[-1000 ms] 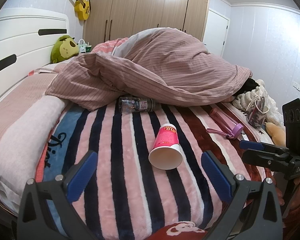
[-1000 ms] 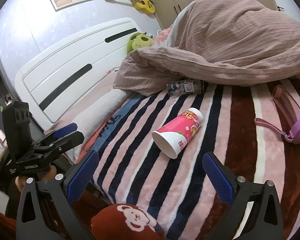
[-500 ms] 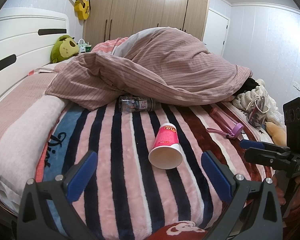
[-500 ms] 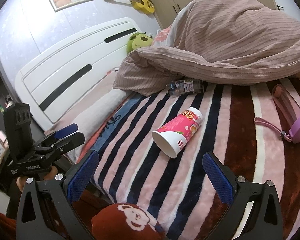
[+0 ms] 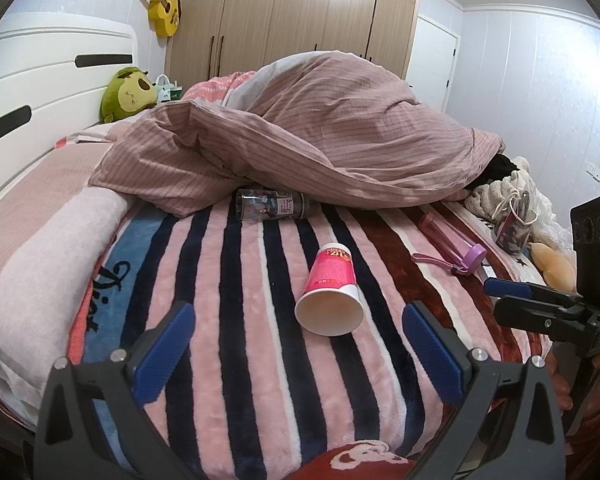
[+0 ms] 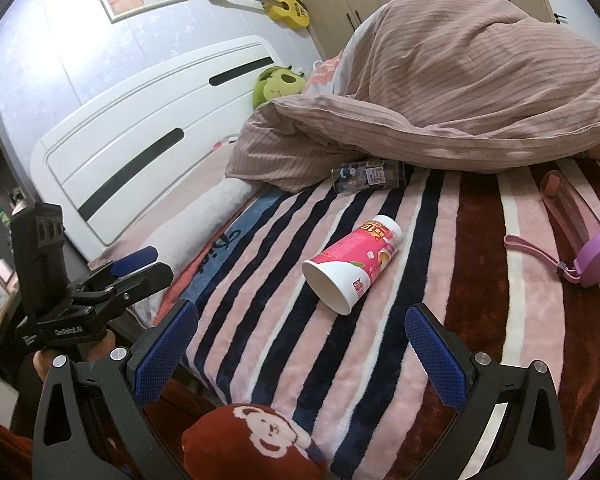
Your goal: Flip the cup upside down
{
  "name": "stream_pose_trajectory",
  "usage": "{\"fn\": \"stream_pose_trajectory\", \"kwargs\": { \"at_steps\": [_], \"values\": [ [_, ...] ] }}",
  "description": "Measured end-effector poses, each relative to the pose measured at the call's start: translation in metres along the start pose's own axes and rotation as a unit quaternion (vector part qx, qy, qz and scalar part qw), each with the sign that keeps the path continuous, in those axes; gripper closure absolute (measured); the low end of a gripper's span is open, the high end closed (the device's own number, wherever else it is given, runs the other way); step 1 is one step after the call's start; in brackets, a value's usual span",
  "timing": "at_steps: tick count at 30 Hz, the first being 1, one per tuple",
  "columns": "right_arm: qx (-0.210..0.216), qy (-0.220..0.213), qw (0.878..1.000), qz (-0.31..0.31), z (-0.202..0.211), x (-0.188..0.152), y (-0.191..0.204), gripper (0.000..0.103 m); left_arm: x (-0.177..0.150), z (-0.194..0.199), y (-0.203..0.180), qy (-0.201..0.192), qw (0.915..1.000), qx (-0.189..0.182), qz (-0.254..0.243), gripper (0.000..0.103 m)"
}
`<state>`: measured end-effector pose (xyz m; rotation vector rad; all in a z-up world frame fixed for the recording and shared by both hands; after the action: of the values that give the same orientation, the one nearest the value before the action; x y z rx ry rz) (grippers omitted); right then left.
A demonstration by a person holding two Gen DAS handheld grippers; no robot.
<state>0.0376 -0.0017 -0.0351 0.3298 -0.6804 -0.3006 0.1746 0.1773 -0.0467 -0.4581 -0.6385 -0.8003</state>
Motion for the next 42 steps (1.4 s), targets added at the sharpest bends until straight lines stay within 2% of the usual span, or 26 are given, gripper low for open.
{"fn": "stream_pose_trajectory", "kwargs": {
  "at_steps": [13, 20, 25, 30, 33, 38, 42],
  "values": [
    [-0.008, -0.001, 1.0, -0.007, 0.007, -0.001, -0.009, 0.0, 0.004, 0.001, -0.001, -0.005, 0.9995, -0.031, 0.0, 0.001],
    [-0.002, 0.014, 1.0, -0.026, -0.009, 0.006, -0.023, 0.0, 0.005, -0.003, 0.004, 0.0, 0.9993, -0.036, 0.001, 0.001],
    [0.019, 0.058, 0.997, -0.051, -0.048, 0.016, -0.037, 0.0, 0.007, -0.012, 0.016, 0.008, 0.9991, -0.041, 0.007, 0.001],
    [0.057, 0.109, 0.988, -0.089, -0.1, 0.03, -0.05, 0.0, 0.007, -0.02, 0.028, 0.014, 0.9991, -0.038, 0.012, 0.001],
    [0.071, 0.133, 0.982, -0.114, -0.132, 0.042, -0.06, 0.0, 0.007, -0.025, 0.034, 0.016, 0.999, -0.038, 0.016, 0.001],
    [0.097, 0.166, 0.964, -0.184, -0.178, 0.057, -0.084, 0.0, 0.003, -0.032, 0.044, 0.021, 0.9988, -0.039, 0.022, 0.001],
    [0.101, 0.178, 0.956, -0.211, -0.198, 0.063, -0.095, 0.009, 0.001, -0.035, 0.052, 0.025, 0.9984, -0.042, 0.029, 0.001]
  ]
}}
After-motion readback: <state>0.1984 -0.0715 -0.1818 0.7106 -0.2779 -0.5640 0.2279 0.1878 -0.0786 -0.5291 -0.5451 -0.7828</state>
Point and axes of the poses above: each gripper's, at about its wrist camera, not at the fingertips, and z roughly against the way its jaws point, y to its left, x to its top, the point moved 5 cm from there along -z, roughly the way its jaws point, and after that the axes turned 14 degrees about y, right-handed, at the moved point
